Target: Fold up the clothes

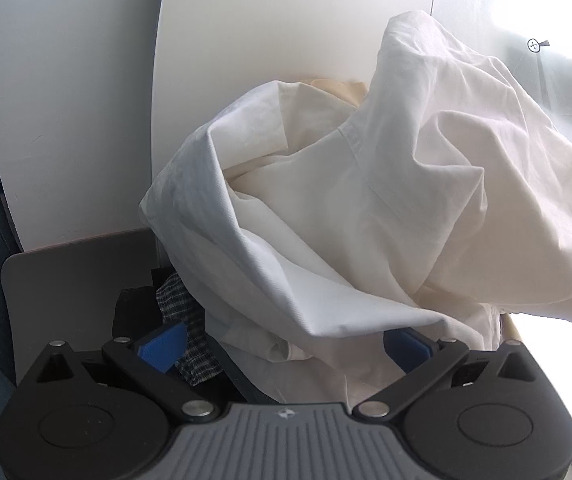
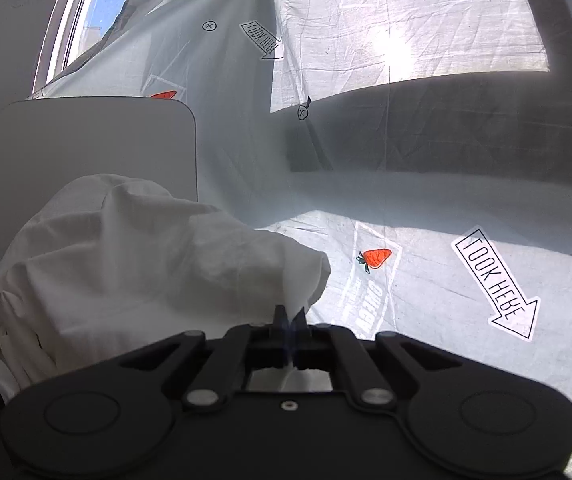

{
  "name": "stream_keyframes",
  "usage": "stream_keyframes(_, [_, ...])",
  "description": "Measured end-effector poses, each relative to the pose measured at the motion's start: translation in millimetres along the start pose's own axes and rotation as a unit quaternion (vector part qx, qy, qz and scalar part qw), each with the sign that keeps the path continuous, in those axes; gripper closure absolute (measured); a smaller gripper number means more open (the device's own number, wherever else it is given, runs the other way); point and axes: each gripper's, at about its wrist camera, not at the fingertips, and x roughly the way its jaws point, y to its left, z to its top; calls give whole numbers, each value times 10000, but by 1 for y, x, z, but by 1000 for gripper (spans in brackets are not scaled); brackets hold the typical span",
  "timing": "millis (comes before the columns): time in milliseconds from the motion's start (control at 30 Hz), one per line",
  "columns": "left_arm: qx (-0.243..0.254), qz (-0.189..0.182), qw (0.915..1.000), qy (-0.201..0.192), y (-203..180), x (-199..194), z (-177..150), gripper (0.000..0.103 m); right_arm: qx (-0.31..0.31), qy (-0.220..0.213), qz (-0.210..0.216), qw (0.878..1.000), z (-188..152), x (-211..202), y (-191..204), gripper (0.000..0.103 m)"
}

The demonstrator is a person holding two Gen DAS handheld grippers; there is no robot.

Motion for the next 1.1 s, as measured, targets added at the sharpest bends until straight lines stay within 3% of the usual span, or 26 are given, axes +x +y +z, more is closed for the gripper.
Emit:
stream_keyframes(100, [109, -139, 9998, -104, -10, -34, -13, 0, -257, -500, -294, 9980, 20, -55, -4, 102])
stream_keyframes(233, [254, -323, 9989, -244, -24, -79, -31, 0, -654, -1131, -1112, 9852, 39, -136, -25, 102])
stream_keyframes(333, [373, -472, 9976, -338, -36, -114, -46, 0, -531, -1269, -1710, 9756, 46, -198, -64, 102])
stream_keyframes(533, [813, -906, 9924, -159, -86, -175, -123, 0, -454, -1184, -3137, 9410, 34, -342, -158, 102])
stream_keyframes(600, [874, -1084, 9902, 39, -101, -184, -155, 0, -342, -808, -3632, 9276, 15, -384, -193, 100])
stream_keyframes(633, [896, -1214, 9884, 175, -106, -182, -174, 0, -359, -395, -3938, 9176, 0, -401, -213, 98])
stream_keyframes(700, [945, -1456, 9838, 443, -118, -178, -211, 0, -657, 820, -4532, 8852, -45, -423, -247, 75])
stream_keyframes(733, [998, -1508, 9819, 558, -125, -179, -224, 0, -816, 1316, -4734, 8671, -69, -433, -260, 69])
stream_keyframes(833, [1174, -1666, 9746, 929, -144, -185, -272, 0, -837, 2475, -4797, 8376, -150, -478, -287, 57])
stream_keyframes(933, [1201, -1761, 9656, 1489, -156, -175, -311, 0, 231, 2930, -4555, 8403, -200, -522, -297, 54])
stream_keyframes(1000, [1077, -1803, 9600, 1850, -160, -165, -326, 0, 1099, 3051, -4322, 8415, -230, -550, -299, 44])
stream_keyframes(1100, [958, -1789, 9525, 2271, -163, -146, -341, 0, 1855, 3145, -4058, 8379, -262, -559, -297, 37])
